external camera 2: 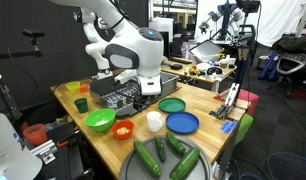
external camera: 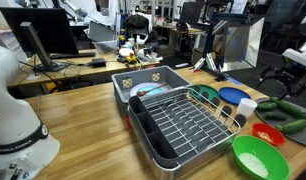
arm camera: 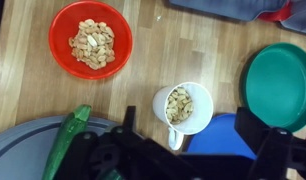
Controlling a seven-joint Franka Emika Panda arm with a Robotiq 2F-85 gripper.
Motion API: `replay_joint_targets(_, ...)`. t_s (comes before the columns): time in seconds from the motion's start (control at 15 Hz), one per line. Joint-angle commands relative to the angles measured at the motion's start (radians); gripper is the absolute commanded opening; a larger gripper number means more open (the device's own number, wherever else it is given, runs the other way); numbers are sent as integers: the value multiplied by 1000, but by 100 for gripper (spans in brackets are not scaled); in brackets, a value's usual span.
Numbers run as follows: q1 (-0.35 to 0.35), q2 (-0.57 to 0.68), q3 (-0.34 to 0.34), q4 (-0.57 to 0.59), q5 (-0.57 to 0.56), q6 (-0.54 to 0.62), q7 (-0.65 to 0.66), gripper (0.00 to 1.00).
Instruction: Pour the contents in the white mug into the orange bowl
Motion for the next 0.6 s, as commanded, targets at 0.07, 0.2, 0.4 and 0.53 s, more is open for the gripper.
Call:
replay_joint_targets(0.07, -6, 1, 5, 10, -3, -1, 12, 100)
replay_joint_targets(0.2, -6, -1, 5, 11, -3, -1, 14, 100)
replay_joint_targets(0.4, -6, -1, 5, 11, -3, -1, 14, 100)
replay_joint_targets(0.53, -13, 14, 9, 30, 36, -18, -1, 100)
